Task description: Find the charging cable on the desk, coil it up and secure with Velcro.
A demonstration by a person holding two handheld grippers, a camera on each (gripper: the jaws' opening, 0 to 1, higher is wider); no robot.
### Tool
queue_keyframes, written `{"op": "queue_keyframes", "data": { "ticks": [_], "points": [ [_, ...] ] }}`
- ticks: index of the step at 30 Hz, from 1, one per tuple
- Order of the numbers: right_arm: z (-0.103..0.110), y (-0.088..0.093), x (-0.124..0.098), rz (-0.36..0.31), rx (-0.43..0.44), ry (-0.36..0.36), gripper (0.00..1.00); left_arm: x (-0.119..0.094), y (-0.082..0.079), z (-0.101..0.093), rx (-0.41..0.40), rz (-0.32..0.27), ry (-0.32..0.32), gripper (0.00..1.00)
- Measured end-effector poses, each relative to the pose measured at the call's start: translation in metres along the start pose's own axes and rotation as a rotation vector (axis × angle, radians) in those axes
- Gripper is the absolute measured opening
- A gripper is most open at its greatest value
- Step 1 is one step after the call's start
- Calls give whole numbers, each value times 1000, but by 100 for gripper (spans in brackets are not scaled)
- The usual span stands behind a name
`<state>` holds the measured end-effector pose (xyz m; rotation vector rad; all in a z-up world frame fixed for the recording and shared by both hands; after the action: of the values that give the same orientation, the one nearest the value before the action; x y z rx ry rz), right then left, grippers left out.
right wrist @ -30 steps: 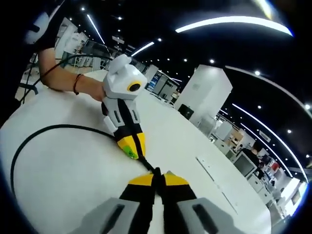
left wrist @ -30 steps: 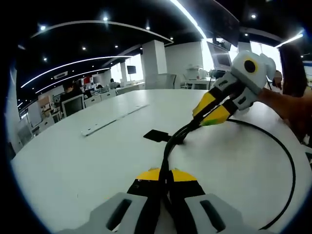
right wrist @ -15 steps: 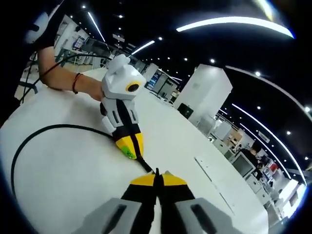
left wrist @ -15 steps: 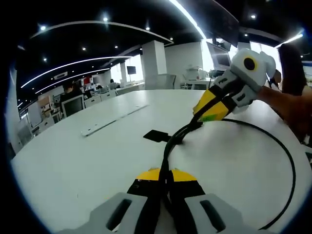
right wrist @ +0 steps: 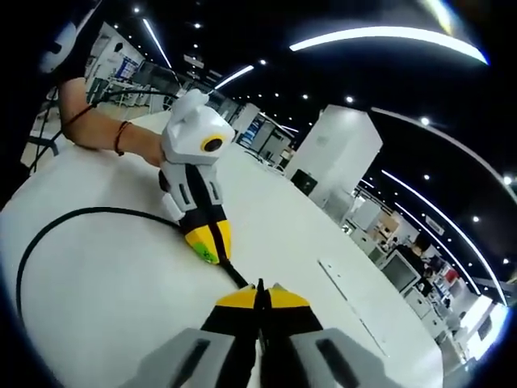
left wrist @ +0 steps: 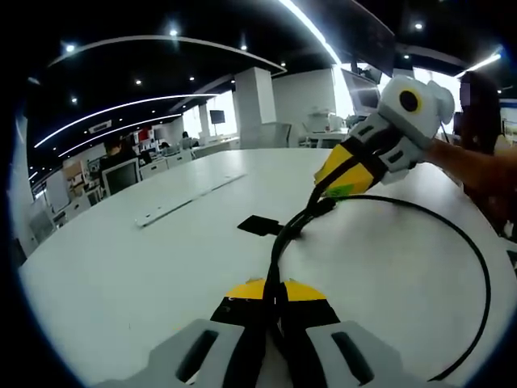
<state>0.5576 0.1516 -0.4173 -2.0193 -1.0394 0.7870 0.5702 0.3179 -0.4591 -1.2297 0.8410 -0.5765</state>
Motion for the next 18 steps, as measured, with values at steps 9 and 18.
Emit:
{"op": "queue_keyframes", "data": {
  "ticks": [9, 18],
  "points": [
    [-4, 0, 3, -3, 5, 8, 4, 0, 0, 1, -4, -4, 3, 6],
    [-11, 2, 5, -7, 11, 20, 4, 0, 0, 1, -5, -5, 4, 6]
  ]
}}
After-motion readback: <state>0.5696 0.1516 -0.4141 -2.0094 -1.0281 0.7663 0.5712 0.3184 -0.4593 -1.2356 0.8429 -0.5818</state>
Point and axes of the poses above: the point that each gripper's makers call its tool centre point, and the gripper's own axes: x roughly forward along the fingers, z roughly to its left, y roughly out of its underside, the point moved 7 cm from there along -x, roughly backward along the fingers, and after that the axes turned 10 degrees about -z, right-handed, at the moved point
